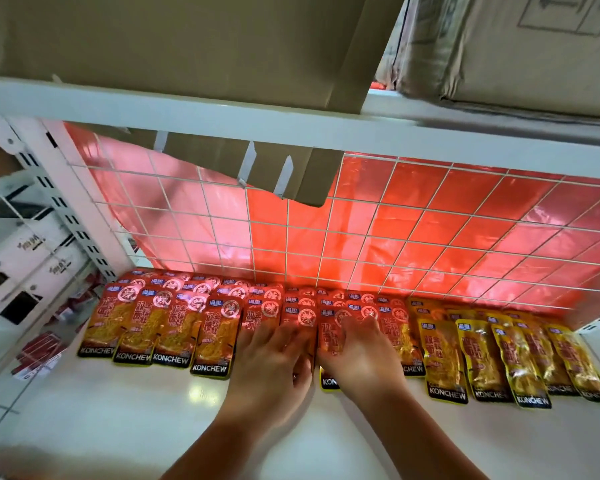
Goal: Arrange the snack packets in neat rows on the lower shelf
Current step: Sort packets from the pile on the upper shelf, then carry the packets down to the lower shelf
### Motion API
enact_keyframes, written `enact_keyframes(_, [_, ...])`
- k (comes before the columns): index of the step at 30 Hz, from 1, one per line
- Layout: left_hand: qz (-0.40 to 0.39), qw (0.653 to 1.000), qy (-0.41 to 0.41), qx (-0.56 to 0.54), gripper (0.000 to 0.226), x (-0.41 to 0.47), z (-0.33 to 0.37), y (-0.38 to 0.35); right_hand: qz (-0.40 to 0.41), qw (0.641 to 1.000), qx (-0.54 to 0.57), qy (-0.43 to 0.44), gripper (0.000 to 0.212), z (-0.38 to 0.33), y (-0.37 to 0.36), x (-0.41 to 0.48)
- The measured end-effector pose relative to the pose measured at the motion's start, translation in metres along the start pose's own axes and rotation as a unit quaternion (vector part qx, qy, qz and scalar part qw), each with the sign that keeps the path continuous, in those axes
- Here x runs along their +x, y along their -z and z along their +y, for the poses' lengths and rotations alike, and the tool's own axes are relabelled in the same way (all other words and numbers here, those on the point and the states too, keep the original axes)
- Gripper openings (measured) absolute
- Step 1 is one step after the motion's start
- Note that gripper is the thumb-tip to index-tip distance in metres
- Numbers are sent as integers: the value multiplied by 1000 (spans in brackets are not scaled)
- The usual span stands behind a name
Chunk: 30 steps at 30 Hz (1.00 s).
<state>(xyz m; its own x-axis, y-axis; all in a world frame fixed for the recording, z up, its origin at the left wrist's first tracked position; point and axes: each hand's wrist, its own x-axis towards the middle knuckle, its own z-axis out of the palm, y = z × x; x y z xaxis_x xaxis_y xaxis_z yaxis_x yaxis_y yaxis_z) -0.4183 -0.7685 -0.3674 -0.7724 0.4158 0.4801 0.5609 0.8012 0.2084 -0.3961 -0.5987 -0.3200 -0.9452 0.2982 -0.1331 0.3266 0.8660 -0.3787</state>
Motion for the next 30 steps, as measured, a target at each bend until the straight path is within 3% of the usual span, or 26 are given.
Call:
enact_keyframes(20, [-20, 999, 3, -36, 31, 0, -4, -6, -7, 998, -66, -2, 66, -9, -6, 7])
enact_keyframes(30, [-29, 998, 4, -51, 36, 0, -6, -1, 42, 998, -44, -2, 50, -4, -1, -7])
